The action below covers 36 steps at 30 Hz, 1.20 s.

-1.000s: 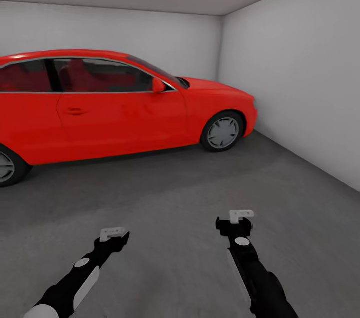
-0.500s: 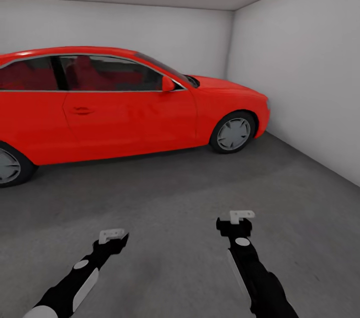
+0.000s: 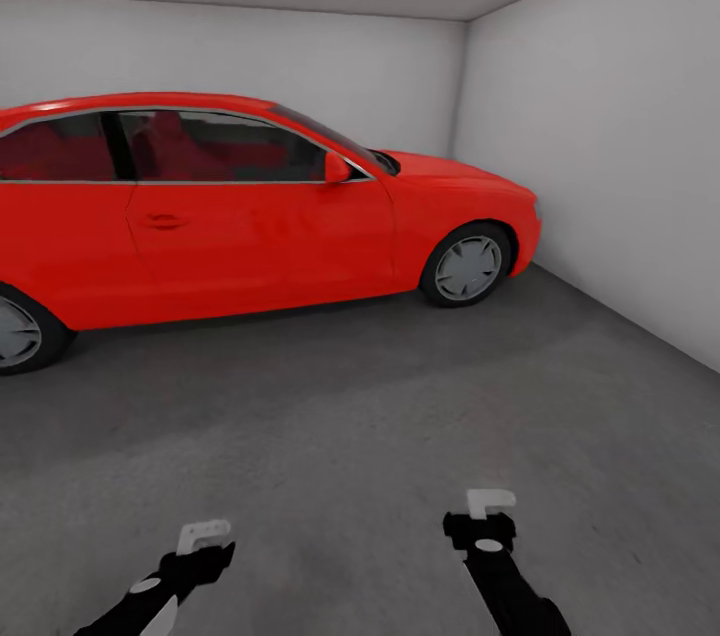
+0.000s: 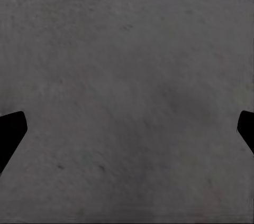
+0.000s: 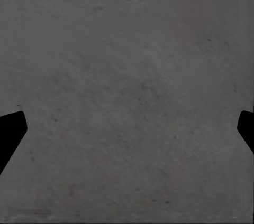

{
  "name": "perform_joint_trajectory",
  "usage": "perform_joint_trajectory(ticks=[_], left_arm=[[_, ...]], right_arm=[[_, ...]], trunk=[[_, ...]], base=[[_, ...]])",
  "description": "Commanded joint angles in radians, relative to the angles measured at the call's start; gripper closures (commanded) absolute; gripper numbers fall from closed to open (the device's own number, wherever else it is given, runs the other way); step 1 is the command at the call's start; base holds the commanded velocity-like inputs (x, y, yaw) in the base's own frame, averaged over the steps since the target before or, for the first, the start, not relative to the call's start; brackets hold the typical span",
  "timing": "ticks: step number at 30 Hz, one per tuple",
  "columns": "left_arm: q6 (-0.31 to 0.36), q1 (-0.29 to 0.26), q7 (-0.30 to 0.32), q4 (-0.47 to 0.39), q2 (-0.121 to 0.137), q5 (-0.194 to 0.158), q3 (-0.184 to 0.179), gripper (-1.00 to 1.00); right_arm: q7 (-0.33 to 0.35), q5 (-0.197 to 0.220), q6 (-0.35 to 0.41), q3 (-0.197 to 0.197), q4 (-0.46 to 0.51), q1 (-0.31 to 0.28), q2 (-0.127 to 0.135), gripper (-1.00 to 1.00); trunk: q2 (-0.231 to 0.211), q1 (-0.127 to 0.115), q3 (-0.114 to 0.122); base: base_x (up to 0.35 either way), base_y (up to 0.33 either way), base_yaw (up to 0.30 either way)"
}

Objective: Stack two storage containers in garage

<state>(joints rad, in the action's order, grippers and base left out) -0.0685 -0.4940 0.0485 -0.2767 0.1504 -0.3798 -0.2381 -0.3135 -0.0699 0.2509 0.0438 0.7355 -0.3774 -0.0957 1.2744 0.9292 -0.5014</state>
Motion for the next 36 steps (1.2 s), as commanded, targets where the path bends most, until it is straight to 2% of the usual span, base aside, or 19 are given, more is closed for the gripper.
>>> perform_joint_trajectory(ticks=[1,2,5,6,14,18,21,28,36], left_arm=[[-0.004,0.000,0.002,0.008,0.001,-0.010,-0.007,-1.00],[-0.003,0.005,0.002,0.017,0.001,-0.010,-0.007,-1.00],[-0.002,0.018,0.002,0.025,0.002,-0.010,-0.007,-1.00],[-0.001,0.031,0.002,0.028,0.002,-0.009,-0.007,-1.00],[0.005,0.114,0.003,0.032,0.003,-0.004,-0.009,-1.00],[0.007,0.179,0.002,0.033,0.006,-0.004,-0.011,-1.00],[0.007,0.208,0.002,0.033,0.007,-0.005,-0.011,-1.00],[0.008,0.249,0.001,0.041,0.008,-0.006,-0.011,-1.00],[0.001,0.272,0.001,0.105,0.003,-0.009,-0.009,-1.00]], right_arm=[[-0.005,-0.009,-0.007,-0.010,-0.030,-0.001,0.001,-1.00],[-0.005,-0.009,-0.032,-0.033,-0.083,0.000,0.003,-1.00],[-0.004,-0.009,-0.055,-0.055,-0.159,0.000,0.011,-1.00],[-0.004,-0.009,-0.064,-0.063,-0.213,0.000,0.016,-1.00],[-0.003,-0.015,-0.077,-0.076,-0.475,0.001,0.035,-1.00],[0.000,-0.019,-0.079,-0.073,-0.616,0.006,0.068,-1.00],[0.000,-0.019,-0.079,-0.073,-0.682,0.011,0.079,-1.00],[0.001,-0.015,-0.079,-0.073,-0.725,0.047,0.085,-1.00],[0.001,-0.014,-0.079,-0.072,-0.745,0.072,0.085,-1.00]], trunk=[[0.001,0.000,-0.001],[0.001,0.000,-0.001],[0.001,0.000,-0.001],[0.001,0.000,-0.001],[0.001,0.000,-0.001],[0.001,0.000,-0.001],[0.001,0.000,-0.001],[0.001,0.000,-0.001],[0.001,0.000,-0.001]], base=[[0.000,0.000,0.000],[0.000,0.000,0.000],[0.000,0.000,0.000],[0.000,0.000,0.000],[0.000,0.000,0.000],[0.000,0.000,0.000],[0.000,0.000,0.000],[0.000,0.000,0.000],[0.000,0.000,0.000]])
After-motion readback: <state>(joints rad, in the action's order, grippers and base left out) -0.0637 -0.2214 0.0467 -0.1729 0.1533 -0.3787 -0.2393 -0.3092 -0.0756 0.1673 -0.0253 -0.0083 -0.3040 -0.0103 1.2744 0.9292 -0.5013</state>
